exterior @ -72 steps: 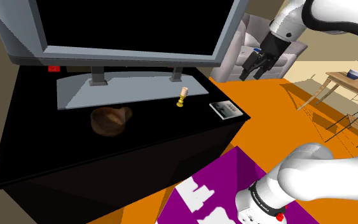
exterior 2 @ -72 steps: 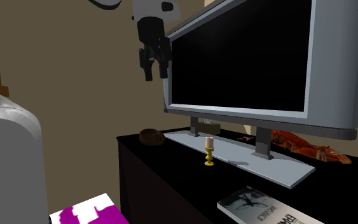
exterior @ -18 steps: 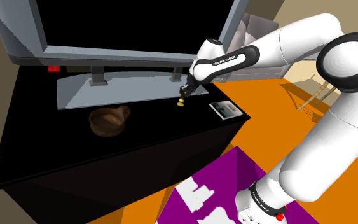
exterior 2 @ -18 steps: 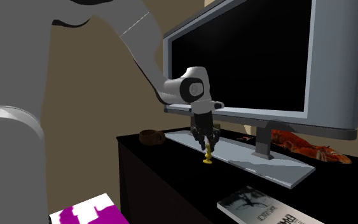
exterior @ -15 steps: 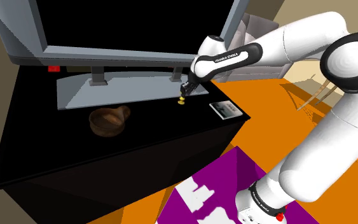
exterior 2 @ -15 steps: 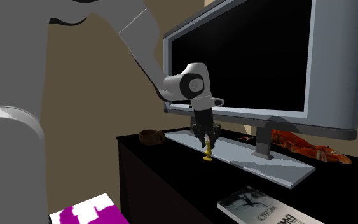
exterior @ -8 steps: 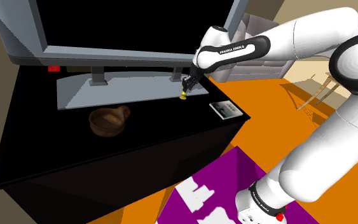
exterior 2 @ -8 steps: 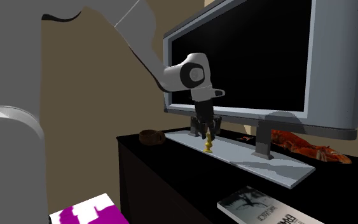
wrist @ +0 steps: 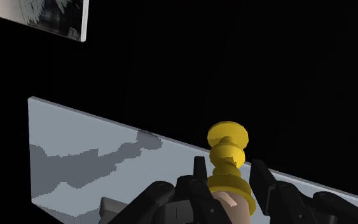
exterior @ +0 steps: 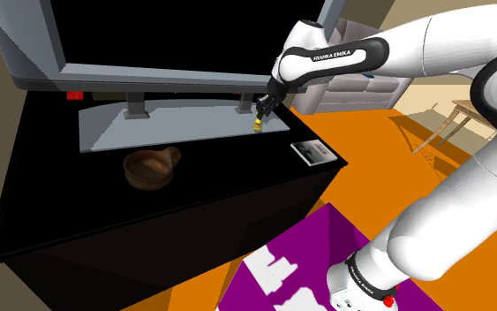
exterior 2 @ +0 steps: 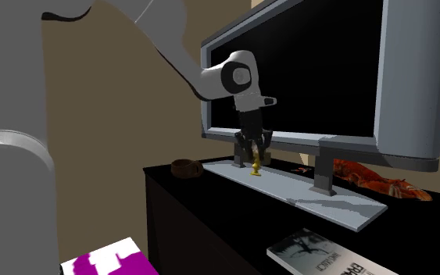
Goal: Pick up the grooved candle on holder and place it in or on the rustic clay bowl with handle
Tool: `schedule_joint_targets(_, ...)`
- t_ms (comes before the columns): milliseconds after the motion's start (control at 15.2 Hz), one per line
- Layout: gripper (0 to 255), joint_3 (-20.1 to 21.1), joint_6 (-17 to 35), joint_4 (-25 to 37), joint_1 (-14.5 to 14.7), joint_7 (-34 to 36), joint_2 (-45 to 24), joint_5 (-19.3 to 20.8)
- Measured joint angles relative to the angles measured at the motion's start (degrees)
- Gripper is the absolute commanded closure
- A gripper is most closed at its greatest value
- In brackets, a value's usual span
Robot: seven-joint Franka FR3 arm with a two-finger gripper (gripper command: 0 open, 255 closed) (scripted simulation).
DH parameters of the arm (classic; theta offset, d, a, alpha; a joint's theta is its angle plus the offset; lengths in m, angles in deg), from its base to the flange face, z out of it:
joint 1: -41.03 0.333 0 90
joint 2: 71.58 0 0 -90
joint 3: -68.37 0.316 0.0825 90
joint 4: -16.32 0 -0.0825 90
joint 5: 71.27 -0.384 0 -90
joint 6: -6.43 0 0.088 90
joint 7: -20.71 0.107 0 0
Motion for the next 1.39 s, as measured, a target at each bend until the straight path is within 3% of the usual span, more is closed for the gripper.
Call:
schedule_joint_targets(858, 255, 0.13, -9.73, 6.83, 0.12, -0.17, 2.91, -0.05)
schedule_joint_targets(1386, 255, 5.00, -11.71, 8.75, 4.42, 9.66, 2.44, 1.76)
